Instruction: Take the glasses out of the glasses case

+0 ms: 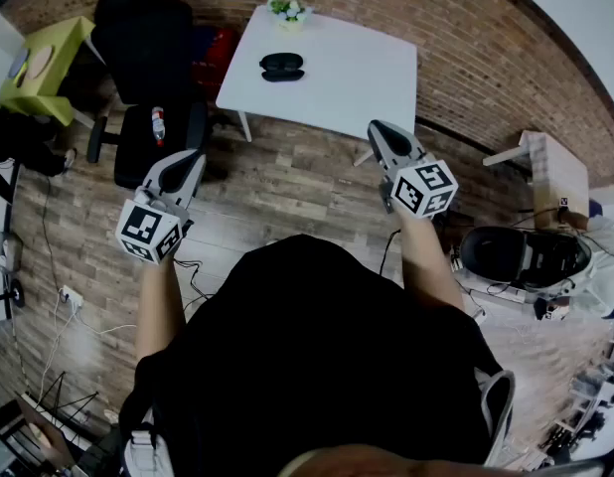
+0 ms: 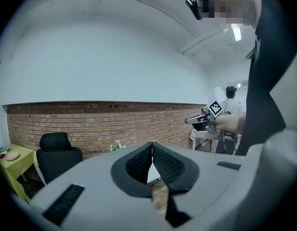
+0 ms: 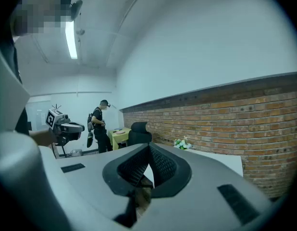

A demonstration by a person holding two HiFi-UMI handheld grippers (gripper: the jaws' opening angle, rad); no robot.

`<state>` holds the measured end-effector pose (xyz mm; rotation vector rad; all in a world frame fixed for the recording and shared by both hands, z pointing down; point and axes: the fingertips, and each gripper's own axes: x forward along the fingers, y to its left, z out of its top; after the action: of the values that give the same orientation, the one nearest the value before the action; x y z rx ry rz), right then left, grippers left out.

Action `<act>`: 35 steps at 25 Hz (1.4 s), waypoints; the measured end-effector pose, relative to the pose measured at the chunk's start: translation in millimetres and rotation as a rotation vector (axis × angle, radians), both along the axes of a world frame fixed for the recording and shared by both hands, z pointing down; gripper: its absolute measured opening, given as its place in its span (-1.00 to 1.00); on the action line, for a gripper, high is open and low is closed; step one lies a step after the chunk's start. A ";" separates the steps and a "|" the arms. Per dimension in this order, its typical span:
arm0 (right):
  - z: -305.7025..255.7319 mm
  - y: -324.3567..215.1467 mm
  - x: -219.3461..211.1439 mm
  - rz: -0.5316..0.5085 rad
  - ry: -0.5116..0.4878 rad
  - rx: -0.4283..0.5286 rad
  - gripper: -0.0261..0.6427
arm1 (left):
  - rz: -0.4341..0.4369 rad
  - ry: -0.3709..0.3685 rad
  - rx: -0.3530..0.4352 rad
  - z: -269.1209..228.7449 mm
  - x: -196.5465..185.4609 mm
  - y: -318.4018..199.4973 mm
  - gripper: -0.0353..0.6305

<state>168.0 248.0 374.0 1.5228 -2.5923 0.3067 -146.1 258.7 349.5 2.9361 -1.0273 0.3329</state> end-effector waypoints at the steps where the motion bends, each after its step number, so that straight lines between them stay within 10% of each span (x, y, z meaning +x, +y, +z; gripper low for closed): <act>1: 0.1 -3.2 -2.2 0.002 -0.001 -0.002 -0.87 | 0.001 -0.004 -0.008 1.7 -3.0 -1.8 -0.86; 35: -15.6 -48.0 -60.1 0.000 0.014 -0.028 -0.87 | -0.066 0.065 -0.030 15.1 -87.5 -27.2 -0.86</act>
<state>107.9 200.0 358.4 1.5105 -2.5658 0.3303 -233.7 231.5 364.6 2.8583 -1.0971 0.2470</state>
